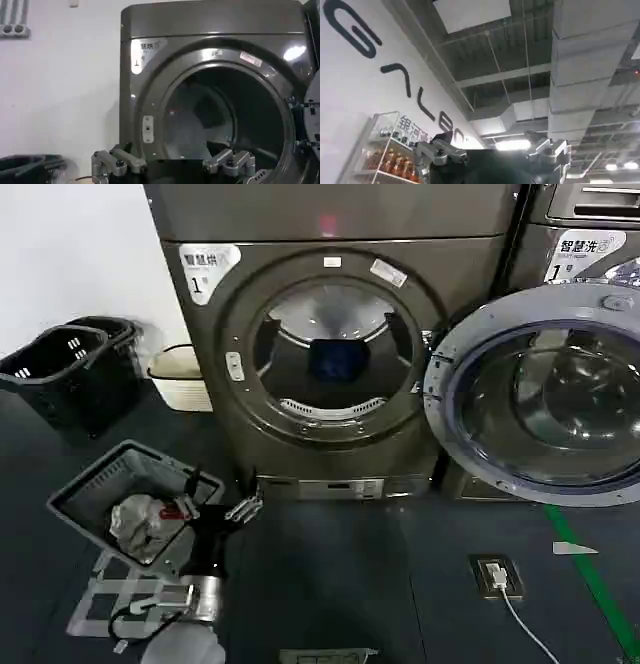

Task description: Grasp the clothes from the dryer.

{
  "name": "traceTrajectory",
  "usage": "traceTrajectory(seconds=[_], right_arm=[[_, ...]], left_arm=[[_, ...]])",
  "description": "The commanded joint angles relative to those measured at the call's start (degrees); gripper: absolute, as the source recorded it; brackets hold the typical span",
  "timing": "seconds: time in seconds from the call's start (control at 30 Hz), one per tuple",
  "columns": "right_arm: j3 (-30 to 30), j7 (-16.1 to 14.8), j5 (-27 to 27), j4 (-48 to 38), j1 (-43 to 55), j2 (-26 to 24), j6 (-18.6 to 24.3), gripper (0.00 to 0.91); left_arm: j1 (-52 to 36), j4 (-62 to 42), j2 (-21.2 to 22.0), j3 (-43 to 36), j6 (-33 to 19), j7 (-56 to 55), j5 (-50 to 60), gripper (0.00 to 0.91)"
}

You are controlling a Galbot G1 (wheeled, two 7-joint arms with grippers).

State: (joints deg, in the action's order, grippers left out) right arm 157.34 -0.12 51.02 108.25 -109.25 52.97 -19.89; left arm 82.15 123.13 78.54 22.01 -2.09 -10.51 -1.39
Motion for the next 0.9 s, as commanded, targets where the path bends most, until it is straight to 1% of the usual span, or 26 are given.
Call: traceTrajectory(seconds=[0.03, 0.07, 0.1, 0.4, 0.9], right_arm=[[-0.13, -1.25, -0.23, -0.67, -0.14, -0.21, 2.70, 0.907], [-0.26, -1.50, -0.31, -0.57, -0.11, -0.19, 3.11, 0.907], [-0.18, -2.00, -0.20, -0.29, -0.10, -0.21, 2.62, 0.907], [0.43, -1.93, 0.12, -0.91, -0.42, -0.12, 3.42, 0.907], [0.29, -1.92, 0.58, -0.54, -0.04, 0.18, 3.87, 0.907]], left_arm=[[-0.18, 0.08, -0.03, -0.15, -0.16, 0.23, 0.20, 0.907], [-0.23, 0.14, -0.01, -0.17, -0.19, 0.26, 0.19, 0.907], [-0.34, 0.23, 0.04, -0.18, -0.16, 0.32, 0.17, 0.907], [-1.83, 0.37, -0.04, 0.98, 0.59, 0.51, -0.88, 0.907], [-1.88, 0.37, -0.20, 1.06, 0.91, 0.69, -1.18, 0.907]])
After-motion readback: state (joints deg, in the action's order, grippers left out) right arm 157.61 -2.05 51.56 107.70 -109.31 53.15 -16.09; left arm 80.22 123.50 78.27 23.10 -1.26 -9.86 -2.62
